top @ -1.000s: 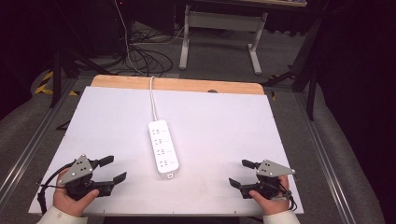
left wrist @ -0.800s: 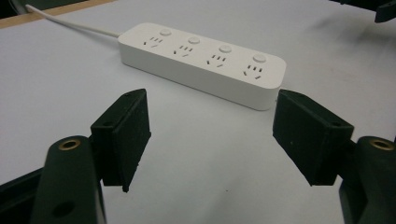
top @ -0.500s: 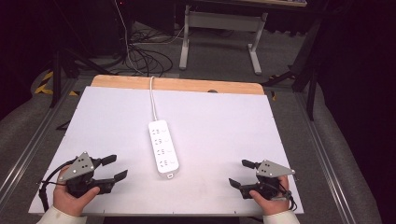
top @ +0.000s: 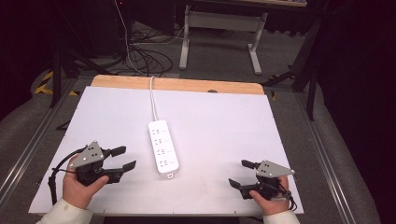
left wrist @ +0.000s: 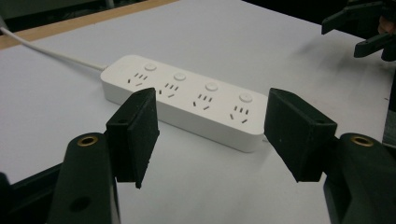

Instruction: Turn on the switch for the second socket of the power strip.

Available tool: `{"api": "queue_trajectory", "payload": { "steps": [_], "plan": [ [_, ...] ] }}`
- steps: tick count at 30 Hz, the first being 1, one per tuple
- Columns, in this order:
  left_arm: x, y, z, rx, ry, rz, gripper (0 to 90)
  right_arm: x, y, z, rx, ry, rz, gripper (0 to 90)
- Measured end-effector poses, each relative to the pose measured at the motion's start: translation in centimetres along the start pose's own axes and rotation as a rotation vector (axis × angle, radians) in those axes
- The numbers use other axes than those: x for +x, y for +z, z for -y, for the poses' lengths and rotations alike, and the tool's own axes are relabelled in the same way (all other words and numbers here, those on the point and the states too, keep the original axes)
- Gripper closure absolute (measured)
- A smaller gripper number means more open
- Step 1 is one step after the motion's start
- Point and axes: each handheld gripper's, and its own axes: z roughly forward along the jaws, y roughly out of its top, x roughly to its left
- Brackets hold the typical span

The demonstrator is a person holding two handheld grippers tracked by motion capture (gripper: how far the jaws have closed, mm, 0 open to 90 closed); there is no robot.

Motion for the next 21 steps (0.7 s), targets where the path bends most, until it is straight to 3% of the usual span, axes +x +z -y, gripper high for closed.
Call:
{"api": "queue_trajectory", "payload": {
  "steps": [21],
  "plan": [
    [0.5,3.2,-2.6,-0.001,0.017,0.031,39.3,0.1,0.1,0.0,0.009,-0.006,-0.006,15.7]
  ]
}}
